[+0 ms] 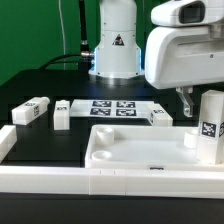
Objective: Assemble desk
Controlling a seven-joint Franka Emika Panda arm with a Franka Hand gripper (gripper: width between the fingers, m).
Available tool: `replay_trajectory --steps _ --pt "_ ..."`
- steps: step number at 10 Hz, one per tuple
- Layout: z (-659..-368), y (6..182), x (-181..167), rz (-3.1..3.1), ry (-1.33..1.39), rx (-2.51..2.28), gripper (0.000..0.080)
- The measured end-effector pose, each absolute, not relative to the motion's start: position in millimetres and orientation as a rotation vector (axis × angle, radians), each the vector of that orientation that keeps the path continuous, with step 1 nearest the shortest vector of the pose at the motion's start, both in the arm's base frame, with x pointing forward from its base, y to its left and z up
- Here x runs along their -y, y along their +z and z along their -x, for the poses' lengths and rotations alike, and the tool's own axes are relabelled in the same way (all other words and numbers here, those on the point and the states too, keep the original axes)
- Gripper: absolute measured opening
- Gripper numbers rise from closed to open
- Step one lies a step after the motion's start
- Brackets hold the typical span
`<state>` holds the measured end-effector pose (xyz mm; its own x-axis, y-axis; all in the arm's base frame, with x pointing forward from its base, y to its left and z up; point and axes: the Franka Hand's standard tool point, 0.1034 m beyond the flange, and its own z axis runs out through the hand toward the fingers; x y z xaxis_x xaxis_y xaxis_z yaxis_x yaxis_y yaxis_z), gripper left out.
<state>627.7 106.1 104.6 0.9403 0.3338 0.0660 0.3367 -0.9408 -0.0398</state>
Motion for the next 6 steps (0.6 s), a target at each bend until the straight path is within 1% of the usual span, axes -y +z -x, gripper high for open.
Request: replay_trajectory --steps 3,5,6 --pt "-626.8 104.4 -106.1 2.965 -0.088 0.912 0.0649" --pt "-626.9 104.8 -105.9 2.912 -0.092 1.089 0.0649" --pt "-626.9 104.6 -105.4 2.912 -0.091 1.089 0.0649"
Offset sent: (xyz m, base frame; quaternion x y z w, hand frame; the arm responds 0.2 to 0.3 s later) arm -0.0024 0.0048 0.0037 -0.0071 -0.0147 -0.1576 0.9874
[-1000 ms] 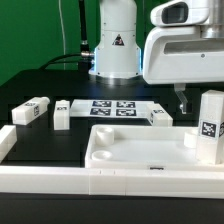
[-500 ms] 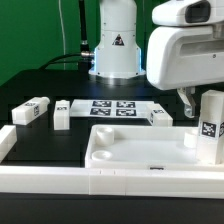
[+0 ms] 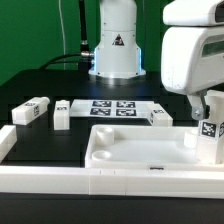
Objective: Assemble desk
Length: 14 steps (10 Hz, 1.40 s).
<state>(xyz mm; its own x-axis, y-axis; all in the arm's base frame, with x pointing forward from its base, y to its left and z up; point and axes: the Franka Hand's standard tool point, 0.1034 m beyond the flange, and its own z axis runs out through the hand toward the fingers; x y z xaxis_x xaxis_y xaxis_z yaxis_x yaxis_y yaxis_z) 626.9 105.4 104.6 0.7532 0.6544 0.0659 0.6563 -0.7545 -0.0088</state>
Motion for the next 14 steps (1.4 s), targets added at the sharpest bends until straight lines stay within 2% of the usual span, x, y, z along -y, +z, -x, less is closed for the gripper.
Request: replay_trajectory --steps 1,2,3,4,8,14 --pt "-626.9 104.4 -105.3 2.912 -0.091 1.087 0.0561" --pt "-626.8 104.2 -105.3 2.912 -0.090 1.087 0.0424" --pt "-626.8 104.1 -105.2 2.912 -0.090 1.087 0.0424" --pt "-626.8 104.1 -105.3 2.917 -0.090 1.074 0.0288" --pt "-626.9 104.2 -105.0 2.969 -0.088 0.905 0.0288" --pt "-629.3 104.4 -99.0 3.072 -0.076 0.069 0.0290"
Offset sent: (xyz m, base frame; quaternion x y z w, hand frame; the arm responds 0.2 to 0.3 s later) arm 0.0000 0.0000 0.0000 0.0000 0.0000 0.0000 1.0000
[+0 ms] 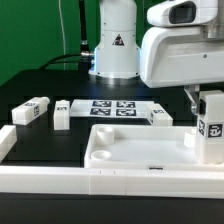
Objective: Assemble desk
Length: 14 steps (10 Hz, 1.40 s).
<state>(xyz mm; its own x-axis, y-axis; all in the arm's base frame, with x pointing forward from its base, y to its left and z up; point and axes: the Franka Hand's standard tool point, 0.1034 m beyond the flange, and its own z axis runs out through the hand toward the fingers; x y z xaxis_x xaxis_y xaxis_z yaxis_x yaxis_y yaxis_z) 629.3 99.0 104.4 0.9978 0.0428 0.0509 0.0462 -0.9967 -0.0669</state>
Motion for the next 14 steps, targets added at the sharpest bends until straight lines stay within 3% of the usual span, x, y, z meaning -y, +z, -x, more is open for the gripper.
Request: replay_trajectory --steps 10,12,13,14 --pt "-631.0 104.0 -72.4 2.944 -0.056 -0.984 0.0294" --pt "-631.0 103.8 -72.2 2.937 -0.057 -1.004 0.0341" --pt "-630.9 103.8 -72.7 2.940 -0.057 -0.997 0.0519" --pt "-630.9 103.8 -72.7 2.940 -0.057 -0.997 0.0519"
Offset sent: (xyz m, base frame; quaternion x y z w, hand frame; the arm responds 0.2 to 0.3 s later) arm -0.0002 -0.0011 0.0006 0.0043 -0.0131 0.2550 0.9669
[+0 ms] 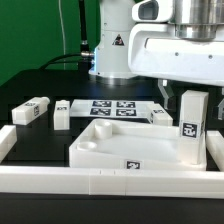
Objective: Assemble desk
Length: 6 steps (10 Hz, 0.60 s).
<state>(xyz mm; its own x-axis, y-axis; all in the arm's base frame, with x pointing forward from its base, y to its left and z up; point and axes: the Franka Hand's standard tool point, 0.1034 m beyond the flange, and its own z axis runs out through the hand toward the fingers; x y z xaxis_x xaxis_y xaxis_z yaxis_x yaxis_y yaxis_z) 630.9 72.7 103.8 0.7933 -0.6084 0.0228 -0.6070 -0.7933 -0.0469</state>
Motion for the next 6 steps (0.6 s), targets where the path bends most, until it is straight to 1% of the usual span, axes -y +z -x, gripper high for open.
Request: replay_trajectory --steps 1,2,4,6 --pt "-630.9 103.7 -72.9 2.940 -0.057 -0.996 0.0619" --pt "-630.9 104.0 -73.4 2.941 -0.057 -0.992 0.0642" --pt "-627.5 116.9 -80.7 2.978 -0.059 -0.863 0.0648" --pt "-613.4 129.2 -85.3 3.021 -0.056 -0.696 0.0648"
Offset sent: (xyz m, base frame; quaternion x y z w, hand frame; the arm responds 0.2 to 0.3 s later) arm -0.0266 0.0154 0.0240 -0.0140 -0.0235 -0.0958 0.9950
